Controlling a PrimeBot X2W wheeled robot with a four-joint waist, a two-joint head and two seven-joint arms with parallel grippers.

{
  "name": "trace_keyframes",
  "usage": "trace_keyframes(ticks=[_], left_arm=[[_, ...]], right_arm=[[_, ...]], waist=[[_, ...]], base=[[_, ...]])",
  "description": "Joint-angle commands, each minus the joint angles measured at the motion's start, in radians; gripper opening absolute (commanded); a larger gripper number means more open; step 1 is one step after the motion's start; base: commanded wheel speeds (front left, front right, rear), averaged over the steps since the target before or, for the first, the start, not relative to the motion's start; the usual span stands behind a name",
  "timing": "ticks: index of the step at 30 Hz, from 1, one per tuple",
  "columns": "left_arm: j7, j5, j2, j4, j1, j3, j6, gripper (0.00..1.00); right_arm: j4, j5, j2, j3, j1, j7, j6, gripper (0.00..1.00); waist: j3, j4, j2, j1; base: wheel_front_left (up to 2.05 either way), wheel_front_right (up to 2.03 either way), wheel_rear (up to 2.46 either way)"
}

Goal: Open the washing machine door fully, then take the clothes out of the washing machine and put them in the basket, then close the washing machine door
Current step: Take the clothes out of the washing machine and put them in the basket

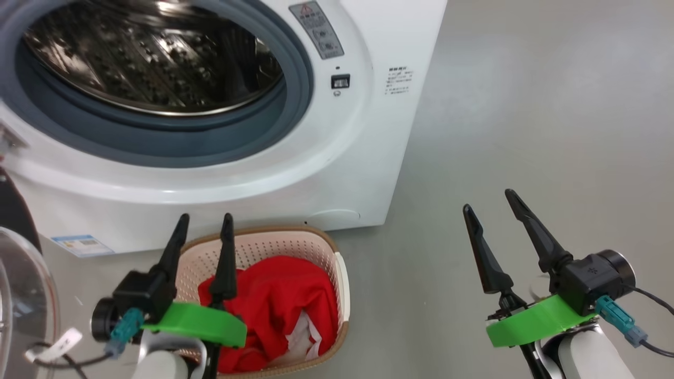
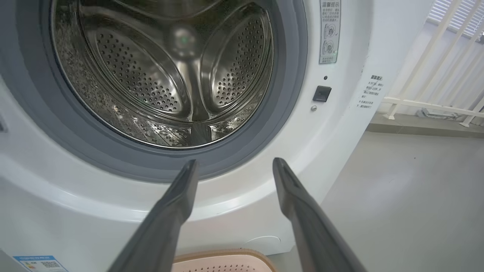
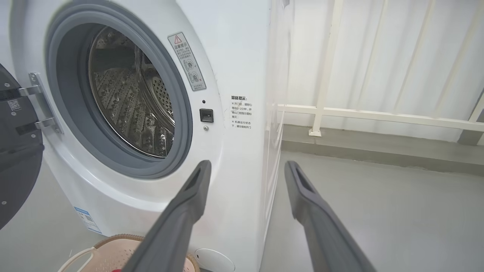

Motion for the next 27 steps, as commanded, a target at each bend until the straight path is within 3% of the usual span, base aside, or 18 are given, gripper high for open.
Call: trace_keyframes(ticks=[1, 27], left_arm=[[-0.008, 0.021, 0.013, -0.062, 0.025, 0.036, 0.012, 1.00], [0.019, 0.017, 0.049, -0.320, 0.285, 0.066, 0.071, 1.00]], right_arm=[[-0.021, -0.012, 0.001, 0.010, 0.014, -0.006, 0.006, 1.00], [-0.079, -0.018, 0.001, -0.053, 0.149, 0.009, 0.006, 1.00]], waist=[[-0.035, 0.008, -0.0001, 0.0000], [-0.185, 0.011, -0.0001, 0.0000]], base=[[0.00, 0.00, 0.00], [0.00, 0.00, 0.00]])
